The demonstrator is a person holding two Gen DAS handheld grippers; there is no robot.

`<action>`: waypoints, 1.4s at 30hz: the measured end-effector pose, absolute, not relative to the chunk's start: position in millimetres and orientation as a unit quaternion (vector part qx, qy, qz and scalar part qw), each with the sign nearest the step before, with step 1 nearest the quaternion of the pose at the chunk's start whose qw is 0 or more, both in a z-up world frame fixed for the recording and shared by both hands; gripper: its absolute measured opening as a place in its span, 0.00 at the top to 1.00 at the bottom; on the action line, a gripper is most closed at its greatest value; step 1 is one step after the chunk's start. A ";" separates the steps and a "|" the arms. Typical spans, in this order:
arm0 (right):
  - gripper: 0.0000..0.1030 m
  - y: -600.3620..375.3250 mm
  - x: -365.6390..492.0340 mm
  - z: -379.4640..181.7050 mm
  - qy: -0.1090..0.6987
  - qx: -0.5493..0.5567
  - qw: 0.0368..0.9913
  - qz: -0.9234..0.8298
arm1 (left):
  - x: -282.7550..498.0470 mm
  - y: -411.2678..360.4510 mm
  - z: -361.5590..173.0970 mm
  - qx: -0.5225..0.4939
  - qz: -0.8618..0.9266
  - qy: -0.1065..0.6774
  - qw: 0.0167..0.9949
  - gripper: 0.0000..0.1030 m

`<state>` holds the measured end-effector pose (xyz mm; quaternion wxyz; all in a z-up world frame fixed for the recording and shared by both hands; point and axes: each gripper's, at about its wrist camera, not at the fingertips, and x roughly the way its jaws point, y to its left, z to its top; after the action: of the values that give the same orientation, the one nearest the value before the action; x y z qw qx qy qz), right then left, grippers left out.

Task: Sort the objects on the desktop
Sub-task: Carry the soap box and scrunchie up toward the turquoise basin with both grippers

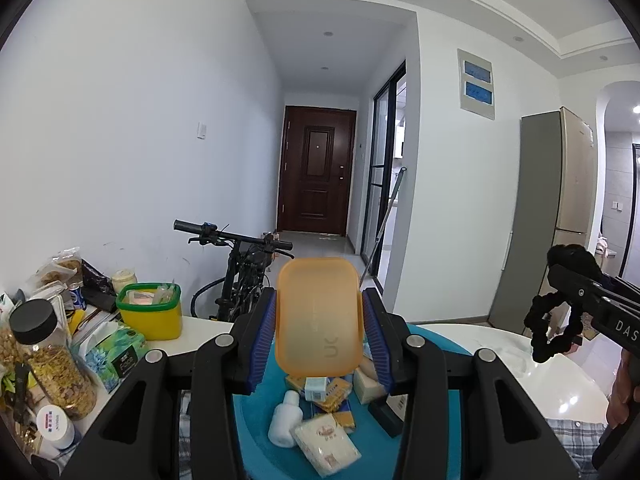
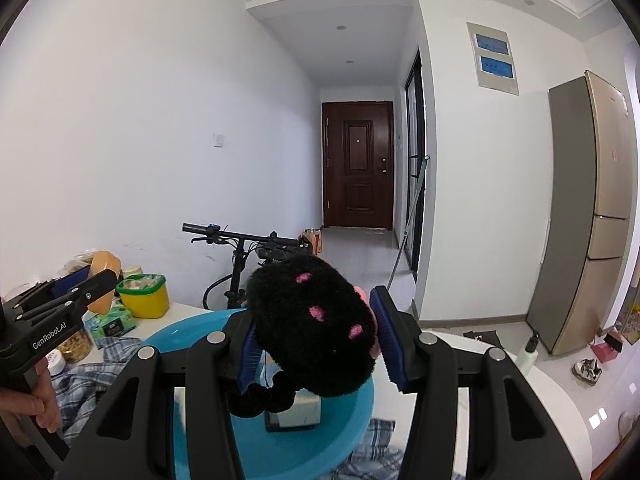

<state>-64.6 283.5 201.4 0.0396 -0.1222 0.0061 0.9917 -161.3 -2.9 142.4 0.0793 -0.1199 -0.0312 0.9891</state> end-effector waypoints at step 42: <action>0.52 296.6 -224.7 217.8 0.000 -0.125 0.037 0.991 | -334.9 23.2 167.2 -0.123 0.986 -0.037 0.101 0.56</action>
<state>-224.7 296.6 217.8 0.0370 -0.1249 0.0004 0.9915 -334.9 23.2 167.2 0.1013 -0.1233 -0.0372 0.9865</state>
